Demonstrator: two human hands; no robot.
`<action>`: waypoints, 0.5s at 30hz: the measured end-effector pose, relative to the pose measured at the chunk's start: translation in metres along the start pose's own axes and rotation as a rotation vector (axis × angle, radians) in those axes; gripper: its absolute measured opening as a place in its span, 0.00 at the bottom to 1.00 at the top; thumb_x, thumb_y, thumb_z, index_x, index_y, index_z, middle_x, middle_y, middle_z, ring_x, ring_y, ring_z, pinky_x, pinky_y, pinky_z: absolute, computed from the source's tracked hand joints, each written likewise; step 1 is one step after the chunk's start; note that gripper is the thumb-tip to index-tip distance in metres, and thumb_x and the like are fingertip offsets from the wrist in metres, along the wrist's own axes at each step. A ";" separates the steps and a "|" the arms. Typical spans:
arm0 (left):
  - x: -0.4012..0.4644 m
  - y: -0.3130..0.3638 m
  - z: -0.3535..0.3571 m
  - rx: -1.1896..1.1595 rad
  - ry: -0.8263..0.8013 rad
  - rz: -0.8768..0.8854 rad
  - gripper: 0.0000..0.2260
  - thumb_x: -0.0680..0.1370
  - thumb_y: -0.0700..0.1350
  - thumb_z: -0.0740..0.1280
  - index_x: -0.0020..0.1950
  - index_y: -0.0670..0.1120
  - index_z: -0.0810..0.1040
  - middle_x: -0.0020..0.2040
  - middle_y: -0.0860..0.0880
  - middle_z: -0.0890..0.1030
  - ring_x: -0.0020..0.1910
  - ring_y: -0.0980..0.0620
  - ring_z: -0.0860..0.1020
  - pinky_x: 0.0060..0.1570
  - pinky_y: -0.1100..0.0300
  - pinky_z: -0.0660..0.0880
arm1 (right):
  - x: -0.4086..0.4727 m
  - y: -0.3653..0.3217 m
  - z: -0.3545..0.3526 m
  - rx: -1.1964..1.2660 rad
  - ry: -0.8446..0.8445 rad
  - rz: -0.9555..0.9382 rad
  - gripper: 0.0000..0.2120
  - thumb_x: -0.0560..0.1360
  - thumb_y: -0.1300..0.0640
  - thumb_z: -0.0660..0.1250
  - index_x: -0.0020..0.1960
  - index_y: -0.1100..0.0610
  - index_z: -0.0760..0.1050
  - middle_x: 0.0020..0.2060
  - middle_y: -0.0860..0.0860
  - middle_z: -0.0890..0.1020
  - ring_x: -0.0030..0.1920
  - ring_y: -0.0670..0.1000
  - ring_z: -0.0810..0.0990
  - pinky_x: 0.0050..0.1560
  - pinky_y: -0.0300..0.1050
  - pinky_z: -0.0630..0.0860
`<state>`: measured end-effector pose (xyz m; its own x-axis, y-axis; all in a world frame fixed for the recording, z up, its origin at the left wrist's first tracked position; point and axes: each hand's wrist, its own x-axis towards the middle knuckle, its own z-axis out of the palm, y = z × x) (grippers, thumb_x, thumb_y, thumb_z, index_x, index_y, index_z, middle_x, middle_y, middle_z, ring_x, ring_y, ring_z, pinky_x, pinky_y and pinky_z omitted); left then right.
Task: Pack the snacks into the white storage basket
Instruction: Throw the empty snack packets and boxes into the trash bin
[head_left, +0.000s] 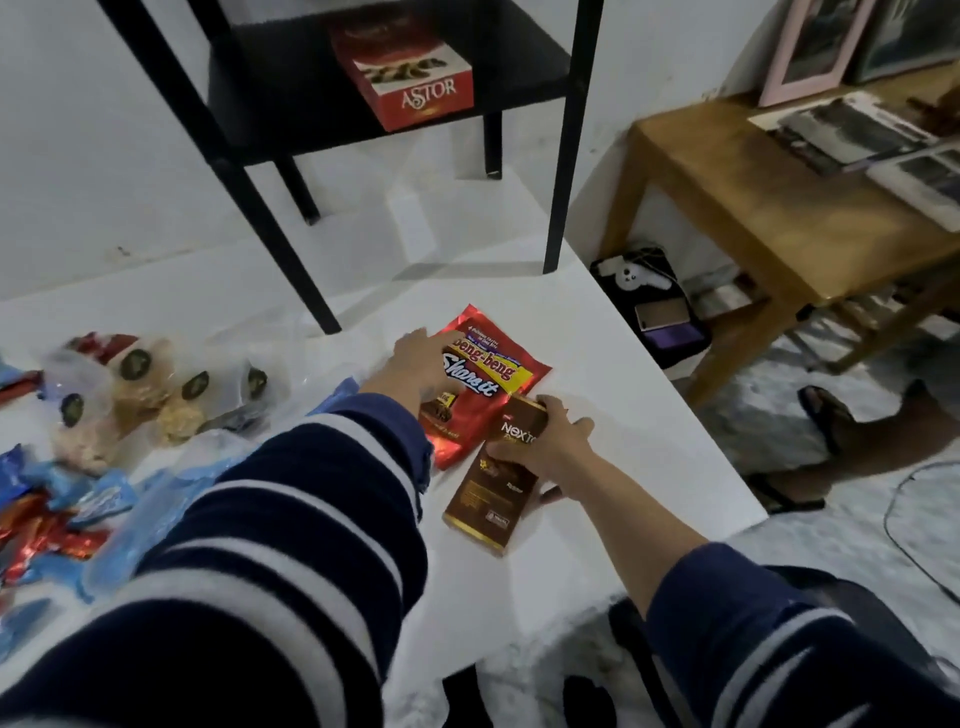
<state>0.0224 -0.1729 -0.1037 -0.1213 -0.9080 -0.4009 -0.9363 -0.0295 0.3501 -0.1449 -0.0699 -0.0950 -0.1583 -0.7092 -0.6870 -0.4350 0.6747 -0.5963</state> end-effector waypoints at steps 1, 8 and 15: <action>0.007 -0.003 0.001 0.020 -0.023 0.001 0.37 0.72 0.51 0.74 0.76 0.58 0.59 0.75 0.38 0.60 0.75 0.38 0.58 0.73 0.46 0.57 | 0.002 -0.002 -0.003 0.013 -0.025 0.020 0.42 0.65 0.51 0.79 0.72 0.44 0.59 0.66 0.55 0.58 0.64 0.61 0.71 0.50 0.61 0.81; 0.019 -0.018 0.006 0.094 0.015 -0.001 0.32 0.71 0.49 0.75 0.72 0.60 0.67 0.70 0.46 0.67 0.68 0.43 0.68 0.65 0.53 0.68 | 0.012 -0.006 -0.017 0.020 -0.005 0.014 0.35 0.62 0.57 0.81 0.65 0.48 0.69 0.62 0.55 0.63 0.59 0.61 0.75 0.42 0.56 0.83; 0.014 -0.008 -0.016 -0.210 0.155 0.049 0.23 0.74 0.36 0.69 0.68 0.51 0.75 0.67 0.46 0.76 0.62 0.45 0.76 0.62 0.57 0.71 | 0.010 -0.007 -0.043 0.114 0.010 -0.087 0.31 0.63 0.61 0.80 0.60 0.49 0.70 0.55 0.53 0.79 0.53 0.56 0.80 0.46 0.59 0.82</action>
<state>0.0338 -0.1924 -0.0985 -0.0974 -0.9633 -0.2501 -0.8396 -0.0554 0.5404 -0.1814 -0.0907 -0.0796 -0.1334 -0.7673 -0.6272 -0.3441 0.6294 -0.6968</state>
